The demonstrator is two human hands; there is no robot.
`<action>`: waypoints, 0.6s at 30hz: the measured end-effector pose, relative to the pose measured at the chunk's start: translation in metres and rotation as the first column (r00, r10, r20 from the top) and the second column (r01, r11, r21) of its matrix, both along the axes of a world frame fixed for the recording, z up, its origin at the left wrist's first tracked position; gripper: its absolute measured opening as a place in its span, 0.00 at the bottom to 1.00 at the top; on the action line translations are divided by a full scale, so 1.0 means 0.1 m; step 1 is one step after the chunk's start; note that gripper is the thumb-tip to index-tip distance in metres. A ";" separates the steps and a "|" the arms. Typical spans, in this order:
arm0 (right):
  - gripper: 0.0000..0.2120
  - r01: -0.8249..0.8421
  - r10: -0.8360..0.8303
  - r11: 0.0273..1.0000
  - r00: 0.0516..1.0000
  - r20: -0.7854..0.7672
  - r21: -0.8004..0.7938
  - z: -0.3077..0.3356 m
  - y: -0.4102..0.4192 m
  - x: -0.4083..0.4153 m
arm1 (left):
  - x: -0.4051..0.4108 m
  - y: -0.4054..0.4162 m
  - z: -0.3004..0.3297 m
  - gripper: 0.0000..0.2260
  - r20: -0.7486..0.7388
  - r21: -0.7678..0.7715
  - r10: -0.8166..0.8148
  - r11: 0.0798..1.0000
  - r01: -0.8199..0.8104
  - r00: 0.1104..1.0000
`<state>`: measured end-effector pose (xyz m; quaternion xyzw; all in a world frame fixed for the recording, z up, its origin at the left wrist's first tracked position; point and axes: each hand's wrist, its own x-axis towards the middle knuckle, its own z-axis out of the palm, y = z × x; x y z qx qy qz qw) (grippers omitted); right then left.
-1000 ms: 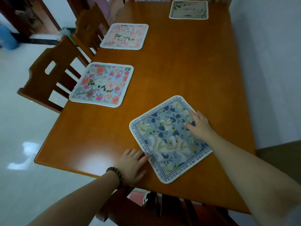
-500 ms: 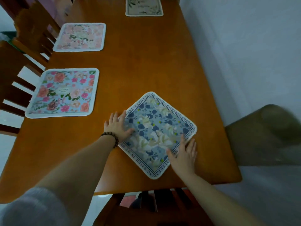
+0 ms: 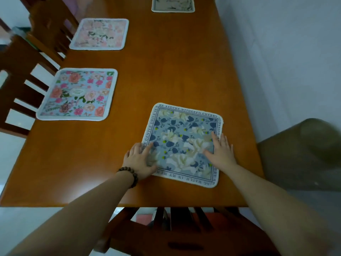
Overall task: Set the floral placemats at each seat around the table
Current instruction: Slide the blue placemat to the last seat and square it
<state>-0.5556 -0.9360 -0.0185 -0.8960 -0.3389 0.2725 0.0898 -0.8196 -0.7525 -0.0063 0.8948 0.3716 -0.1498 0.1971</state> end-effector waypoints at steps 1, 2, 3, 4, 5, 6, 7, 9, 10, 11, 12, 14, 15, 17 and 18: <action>0.40 -0.022 0.022 1.000 1.000 -0.004 -0.004 0.00 0.05 0.07 | -0.02 -0.07 0.01 0.39 0.012 -0.007 0.012 1.000 -0.012 1.000; 0.40 -0.037 0.037 0.999 0.999 -0.012 -0.006 0.01 0.10 0.12 | -0.04 -0.13 0.03 0.39 0.024 -0.016 0.034 0.999 -0.034 0.999; 0.40 -0.046 0.046 0.999 0.999 -0.025 -0.008 0.02 0.14 0.16 | -0.05 -0.16 0.05 0.39 0.034 -0.027 0.064 0.998 -0.063 0.997; 0.40 -0.050 0.050 0.999 0.998 -0.040 -0.010 0.04 0.17 0.19 | -0.05 -0.17 0.07 0.39 0.039 -0.038 0.099 0.994 -0.098 0.994; 0.41 -0.048 0.047 0.999 0.997 -0.053 -0.006 0.06 0.18 0.20 | -0.06 -0.17 0.09 0.40 0.039 -0.046 0.137 0.990 -0.135 0.990; 0.41 -0.037 0.037 0.999 0.997 -0.060 0.007 0.09 0.17 0.20 | -0.06 -0.17 0.11 0.41 0.035 -0.045 0.173 0.984 -0.171 0.984; 0.42 -0.016 0.018 0.999 0.998 -0.061 0.029 0.11 0.13 0.17 | -0.07 -0.17 0.12 0.42 0.029 -0.037 0.206 0.978 -0.205 0.978; 0.44 0.058 -0.053 0.995 0.996 -0.065 0.085 0.15 0.01 0.06 | -0.09 -0.16 0.12 0.47 0.002 -0.030 0.263 0.964 -0.263 0.965; 0.45 0.099 -0.091 0.989 0.993 -0.077 0.108 0.15 -0.08 -0.02 | -0.10 -0.16 0.11 0.49 -0.024 -0.034 0.287 0.957 -0.288 0.958; 0.45 0.132 -0.121 0.984 0.988 -0.093 0.123 0.15 -0.18 -0.12 | -0.10 -0.16 0.10 0.52 -0.058 -0.041 0.306 0.950 -0.309 0.950; 0.46 0.152 -0.139 0.980 0.985 -0.107 0.128 0.13 -0.28 -0.22 | -0.10 -0.16 0.09 0.55 -0.093 -0.051 0.317 0.945 -0.322 0.944; 0.47 0.152 -0.138 0.981 0.983 -0.119 0.118 0.09 -0.46 -0.40 | -0.09 -0.19 0.05 0.58 -0.142 -0.071 0.304 0.946 -0.316 0.942; 0.47 0.131 -0.120 0.985 0.987 -0.110 0.109 0.07 -0.52 -0.47 | -0.09 -0.22 0.03 0.58 -0.148 -0.077 0.288 0.950 -0.301 0.946; 0.47 0.082 -0.074 0.993 0.993 -0.092 0.089 0.04 -0.58 -0.52 | -0.07 -0.27 0.00 0.58 -0.141 -0.089 0.262 0.957 -0.276 0.955; 0.47 0.068 -0.060 0.994 0.994 -0.096 0.081 0.04 -0.58 -0.52 | -0.07 -0.29 -0.01 0.59 -0.138 -0.097 0.254 0.959 -0.268 0.957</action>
